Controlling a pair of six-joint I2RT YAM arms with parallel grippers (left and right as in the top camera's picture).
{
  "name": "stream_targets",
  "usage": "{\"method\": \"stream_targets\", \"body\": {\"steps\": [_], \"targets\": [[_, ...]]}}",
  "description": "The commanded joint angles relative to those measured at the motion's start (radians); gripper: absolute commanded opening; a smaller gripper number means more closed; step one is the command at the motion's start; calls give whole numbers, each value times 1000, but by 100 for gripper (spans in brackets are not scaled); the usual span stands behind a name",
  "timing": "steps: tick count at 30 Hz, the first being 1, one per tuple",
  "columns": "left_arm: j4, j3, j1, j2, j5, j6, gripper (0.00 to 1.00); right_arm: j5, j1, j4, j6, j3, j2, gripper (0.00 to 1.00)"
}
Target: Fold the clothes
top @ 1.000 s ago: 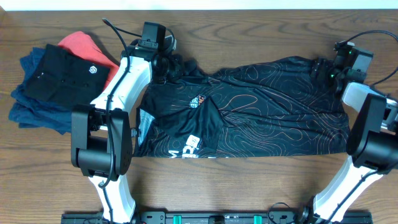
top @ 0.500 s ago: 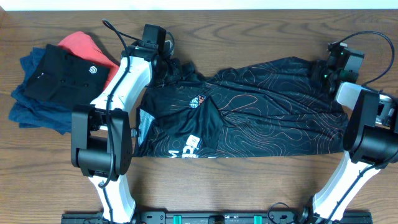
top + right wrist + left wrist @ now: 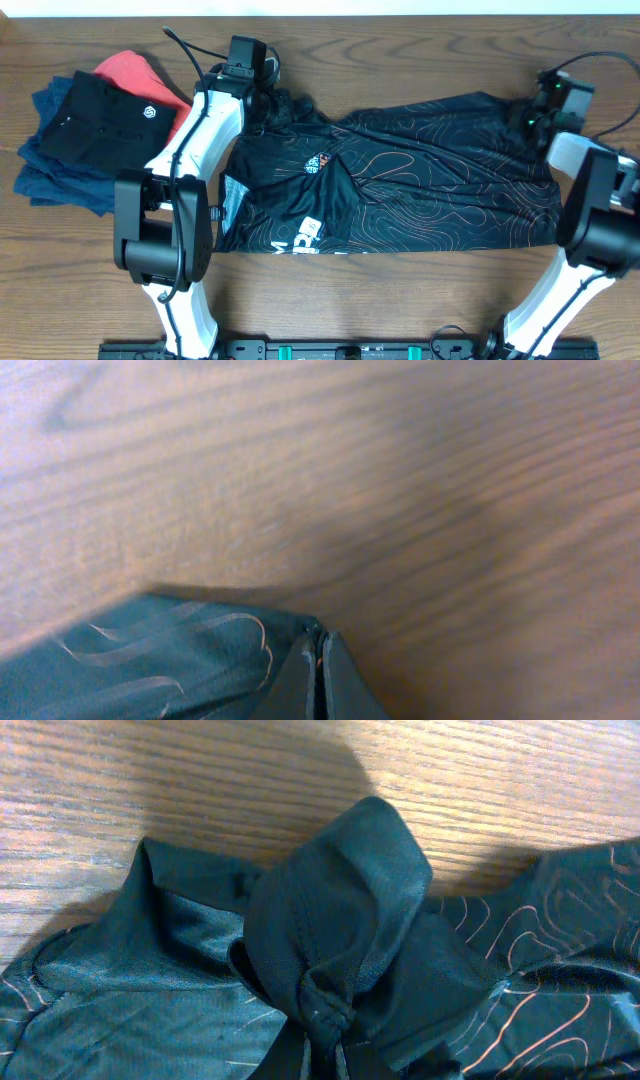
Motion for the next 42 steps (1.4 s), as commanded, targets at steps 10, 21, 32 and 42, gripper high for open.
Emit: {"method": "stream_targets", "body": {"steps": [10, 21, 32, 42], "targets": [[-216, 5, 4, -140, 88, 25, 6, 156, -44, -451, -10, 15, -344, 1], [-542, 5, 3, -158, 89, 50, 6, 344, -62, -865, -10, 15, -441, 1], [-740, 4, 3, -158, 88, 77, 6, 428, -62, -1034, -8, 15, -441, 1], [-776, 4, 3, -158, 80, 77, 6, 468, -62, -1061, 21, 15, -441, 1]]}}
